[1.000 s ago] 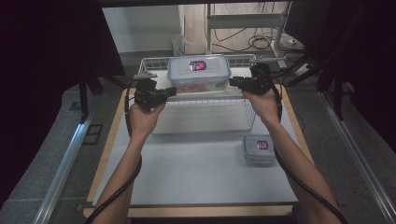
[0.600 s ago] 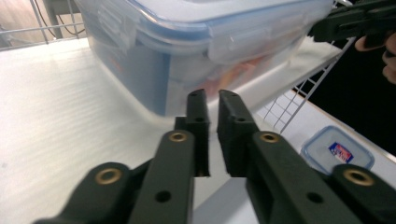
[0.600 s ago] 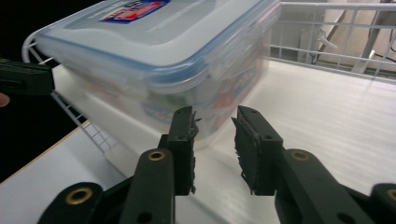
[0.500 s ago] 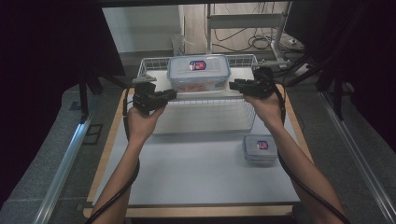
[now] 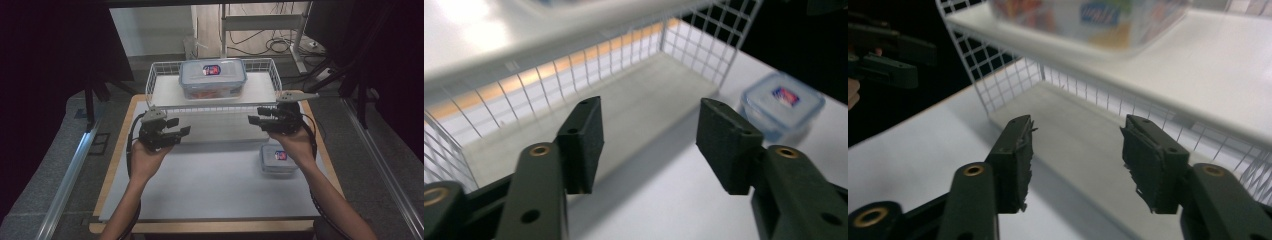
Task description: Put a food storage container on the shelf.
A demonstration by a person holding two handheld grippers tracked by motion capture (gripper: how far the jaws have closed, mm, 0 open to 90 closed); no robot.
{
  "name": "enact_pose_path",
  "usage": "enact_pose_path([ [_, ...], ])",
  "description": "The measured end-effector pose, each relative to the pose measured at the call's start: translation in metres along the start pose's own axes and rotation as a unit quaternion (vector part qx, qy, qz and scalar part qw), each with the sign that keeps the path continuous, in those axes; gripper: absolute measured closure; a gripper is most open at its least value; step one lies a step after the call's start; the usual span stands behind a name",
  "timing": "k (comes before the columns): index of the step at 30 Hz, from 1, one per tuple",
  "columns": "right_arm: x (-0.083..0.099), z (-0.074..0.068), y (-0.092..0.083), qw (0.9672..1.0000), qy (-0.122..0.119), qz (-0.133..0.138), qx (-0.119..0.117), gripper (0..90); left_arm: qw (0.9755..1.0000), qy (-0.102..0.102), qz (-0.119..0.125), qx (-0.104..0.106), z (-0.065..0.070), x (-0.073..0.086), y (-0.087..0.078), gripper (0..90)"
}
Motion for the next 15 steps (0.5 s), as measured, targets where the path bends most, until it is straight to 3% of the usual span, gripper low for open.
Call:
enact_pose_path([
  [6,0.034,-0.013,0.003,0.9992,-0.03,-0.022,0.016,36.1,0.9999,0.003,-0.014,-0.007,0.01,0.031,0.008,34.9],
  [11,0.06,-0.018,0.003,0.9983,-0.038,-0.038,0.025,31.6,0.9998,-0.001,-0.013,-0.015,0.016,0.058,0.013,27.4],
  [15,0.079,-0.02,0.001,0.9987,-0.031,-0.033,0.026,28.6,0.9997,0.001,-0.015,-0.022,0.02,0.075,0.017,20.9],
])
Point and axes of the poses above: each handheld gripper's, and its own axes: y roughly forward along the jaws, x roughly out of its underside, z roughly to its right, the point moved 5 cm from there along y, roughly forward along the jaws, and after that the axes turned 11 degrees about -z, right-handed, at the moved point
